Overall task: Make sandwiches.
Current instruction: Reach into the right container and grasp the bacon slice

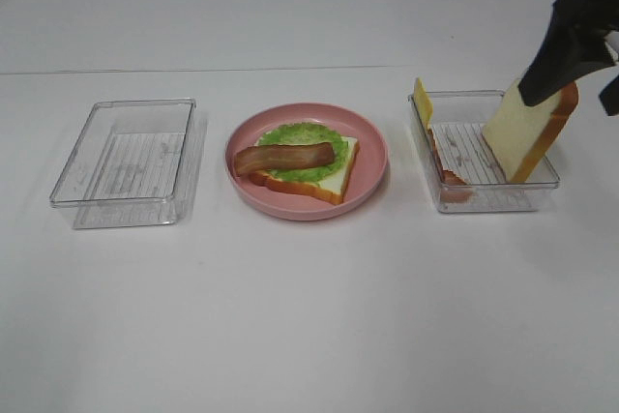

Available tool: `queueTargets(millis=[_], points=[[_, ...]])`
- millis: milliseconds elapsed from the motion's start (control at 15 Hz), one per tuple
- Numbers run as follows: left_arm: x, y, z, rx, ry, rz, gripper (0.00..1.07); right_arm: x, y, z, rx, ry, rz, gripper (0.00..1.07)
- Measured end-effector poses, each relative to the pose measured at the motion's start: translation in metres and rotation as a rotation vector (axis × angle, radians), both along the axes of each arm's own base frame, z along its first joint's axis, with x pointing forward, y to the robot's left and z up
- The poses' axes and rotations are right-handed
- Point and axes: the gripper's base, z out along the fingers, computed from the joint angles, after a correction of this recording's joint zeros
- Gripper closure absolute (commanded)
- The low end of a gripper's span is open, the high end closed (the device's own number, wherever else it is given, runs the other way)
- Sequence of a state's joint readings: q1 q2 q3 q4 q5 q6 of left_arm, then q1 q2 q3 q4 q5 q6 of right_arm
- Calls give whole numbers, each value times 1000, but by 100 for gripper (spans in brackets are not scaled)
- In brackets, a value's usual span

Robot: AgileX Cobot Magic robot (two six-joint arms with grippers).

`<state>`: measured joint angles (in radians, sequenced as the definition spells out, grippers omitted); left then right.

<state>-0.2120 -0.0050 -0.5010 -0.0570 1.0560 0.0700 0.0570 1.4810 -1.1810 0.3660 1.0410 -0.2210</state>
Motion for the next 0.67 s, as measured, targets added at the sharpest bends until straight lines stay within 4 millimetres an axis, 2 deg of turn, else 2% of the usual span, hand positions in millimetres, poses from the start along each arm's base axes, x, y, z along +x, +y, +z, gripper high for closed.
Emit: queueTargets(millis=[67, 200, 400, 667], points=[[0, 0, 0, 0, 0, 0, 12, 23, 21, -11, -7, 31, 63, 27], [0, 0, 0, 0, 0, 0, 12, 45, 44, -22, -25, 58, 97, 30], [0, 0, 0, 0, -1, 0, 12, 68, 61, -35, -31, 103, 109, 43], [0, 0, 0, 0, -1, 0, 12, 99, 68, -62, -33, 163, 107, 45]])
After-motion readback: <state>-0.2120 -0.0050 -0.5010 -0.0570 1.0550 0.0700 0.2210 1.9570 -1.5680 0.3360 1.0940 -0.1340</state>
